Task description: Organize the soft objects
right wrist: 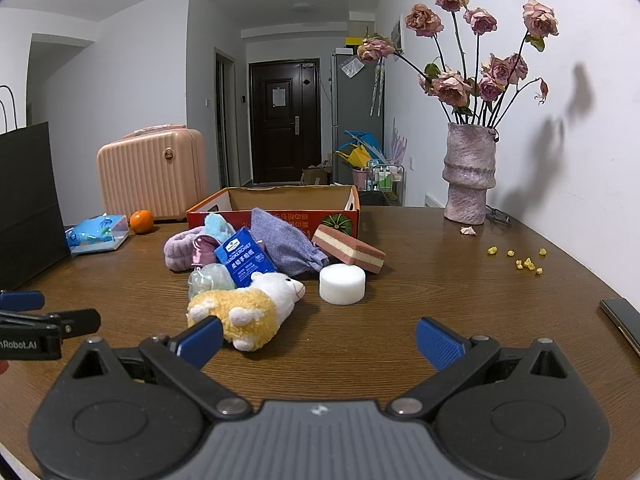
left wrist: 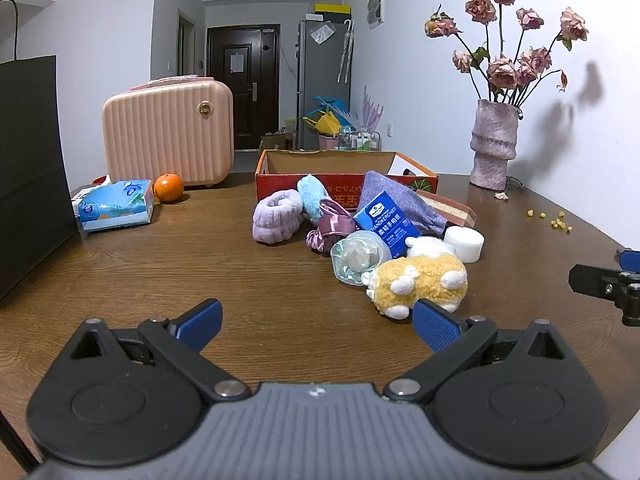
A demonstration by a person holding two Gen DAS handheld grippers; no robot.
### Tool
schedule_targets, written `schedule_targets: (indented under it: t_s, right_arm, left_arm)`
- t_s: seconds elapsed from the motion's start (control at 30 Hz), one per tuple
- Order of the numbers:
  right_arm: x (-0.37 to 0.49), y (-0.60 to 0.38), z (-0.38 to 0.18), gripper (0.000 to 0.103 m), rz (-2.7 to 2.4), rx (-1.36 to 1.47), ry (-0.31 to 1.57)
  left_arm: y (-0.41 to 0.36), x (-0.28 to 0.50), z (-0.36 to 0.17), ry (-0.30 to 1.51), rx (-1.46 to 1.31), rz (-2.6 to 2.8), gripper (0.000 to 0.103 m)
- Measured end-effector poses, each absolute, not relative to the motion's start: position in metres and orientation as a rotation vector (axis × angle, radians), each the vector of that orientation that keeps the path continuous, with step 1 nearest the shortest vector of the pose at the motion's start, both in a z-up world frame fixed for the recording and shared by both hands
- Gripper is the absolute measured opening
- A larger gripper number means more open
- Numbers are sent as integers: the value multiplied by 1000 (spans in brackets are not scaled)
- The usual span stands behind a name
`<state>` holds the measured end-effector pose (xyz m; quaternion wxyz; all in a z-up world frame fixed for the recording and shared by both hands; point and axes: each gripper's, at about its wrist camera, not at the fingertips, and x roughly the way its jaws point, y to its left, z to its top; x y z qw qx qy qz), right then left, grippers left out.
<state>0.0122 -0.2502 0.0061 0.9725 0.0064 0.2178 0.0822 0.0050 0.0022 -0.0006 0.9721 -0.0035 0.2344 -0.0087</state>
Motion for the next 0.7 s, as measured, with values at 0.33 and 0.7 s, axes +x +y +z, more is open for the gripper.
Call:
schedule_targets:
  t_s: [0.33,0.7]
  right_arm:
    - [12,-250,7,103,166,11,439]
    - [12,-248,8,103,167,10,436]
  left_arm:
    - [6,4,1,467,-12,-20,103]
    - [5,4,1,466,-11,-19,103]
